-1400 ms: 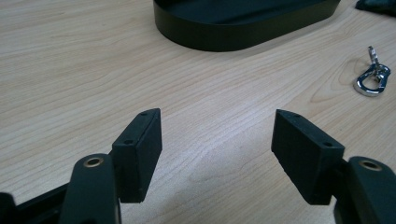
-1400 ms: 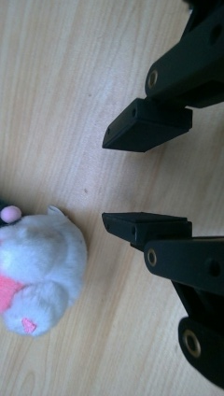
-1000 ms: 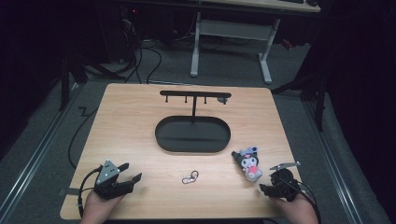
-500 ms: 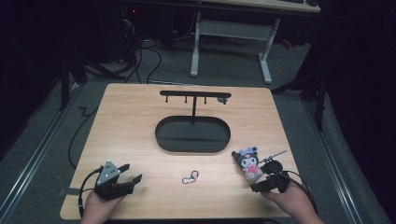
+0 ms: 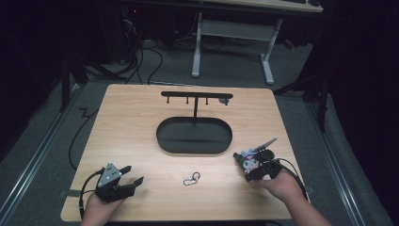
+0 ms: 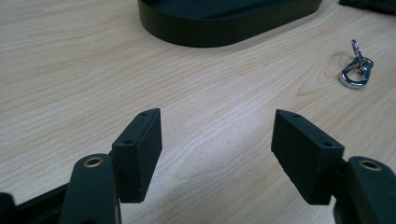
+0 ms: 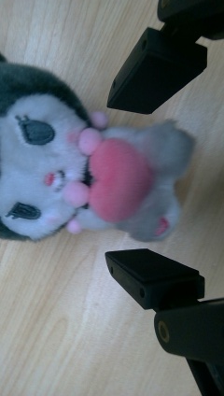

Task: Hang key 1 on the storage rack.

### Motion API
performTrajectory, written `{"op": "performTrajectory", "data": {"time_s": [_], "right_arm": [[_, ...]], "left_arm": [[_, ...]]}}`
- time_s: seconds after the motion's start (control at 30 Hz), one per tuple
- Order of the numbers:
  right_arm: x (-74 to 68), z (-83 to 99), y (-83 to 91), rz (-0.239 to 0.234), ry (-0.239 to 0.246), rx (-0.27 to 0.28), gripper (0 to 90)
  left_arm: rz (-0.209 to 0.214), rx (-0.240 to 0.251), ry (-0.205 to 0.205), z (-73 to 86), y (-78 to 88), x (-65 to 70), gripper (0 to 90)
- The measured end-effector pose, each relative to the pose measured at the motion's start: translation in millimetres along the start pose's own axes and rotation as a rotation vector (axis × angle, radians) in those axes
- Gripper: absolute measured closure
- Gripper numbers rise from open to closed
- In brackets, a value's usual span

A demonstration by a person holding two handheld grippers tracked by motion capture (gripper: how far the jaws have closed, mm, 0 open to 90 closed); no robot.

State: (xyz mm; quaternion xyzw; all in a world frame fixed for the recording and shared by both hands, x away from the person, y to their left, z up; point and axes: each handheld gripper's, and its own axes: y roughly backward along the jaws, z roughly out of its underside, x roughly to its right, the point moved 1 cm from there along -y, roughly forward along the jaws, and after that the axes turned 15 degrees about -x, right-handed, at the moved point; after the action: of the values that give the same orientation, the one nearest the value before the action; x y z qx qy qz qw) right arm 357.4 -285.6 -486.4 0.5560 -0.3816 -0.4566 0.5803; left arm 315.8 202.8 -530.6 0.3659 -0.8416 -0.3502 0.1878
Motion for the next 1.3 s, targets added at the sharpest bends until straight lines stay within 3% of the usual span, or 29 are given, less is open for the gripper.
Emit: {"op": "performTrajectory", "data": {"time_s": [0.23,0.47,0.73,1.03,1.07,1.1,1.3], "right_arm": [[-1.9,-4.8,-6.4,0.029,-0.01,-0.028,34.1],[0.4,-3.8,-2.6,0.043,0.014,-0.015,45.1],[1.8,-2.6,-5.7,0.037,0.02,-0.025,46.4],[0.2,-1.3,-2.8,0.052,0.065,-0.013,49.7],[-1.8,0.0,-0.9,0.042,0.04,-0.021,49.7],[-1.1,0.3,0.5,0.044,0.066,-0.011,49.8],[-4.4,5.1,12.0,0.036,0.099,-0.007,49.8]], "left_arm": [[0.004,-0.001,-0.001,0.5,0.8,-0.2,34.2],[0.002,-0.002,-0.006,0.3,-0.1,0.8,34.1],[0.004,-0.006,-0.007,0.4,-0.4,1.5,34.2],[0.004,-0.006,-0.007,0.6,-0.6,1.8,34.2],[0.004,-0.005,-0.008,0.6,-0.5,1.8,34.2],[0.004,-0.005,-0.008,0.6,-0.5,1.9,34.2],[0.004,-0.004,-0.01,0.2,-1.1,2.0,34.1]]}}
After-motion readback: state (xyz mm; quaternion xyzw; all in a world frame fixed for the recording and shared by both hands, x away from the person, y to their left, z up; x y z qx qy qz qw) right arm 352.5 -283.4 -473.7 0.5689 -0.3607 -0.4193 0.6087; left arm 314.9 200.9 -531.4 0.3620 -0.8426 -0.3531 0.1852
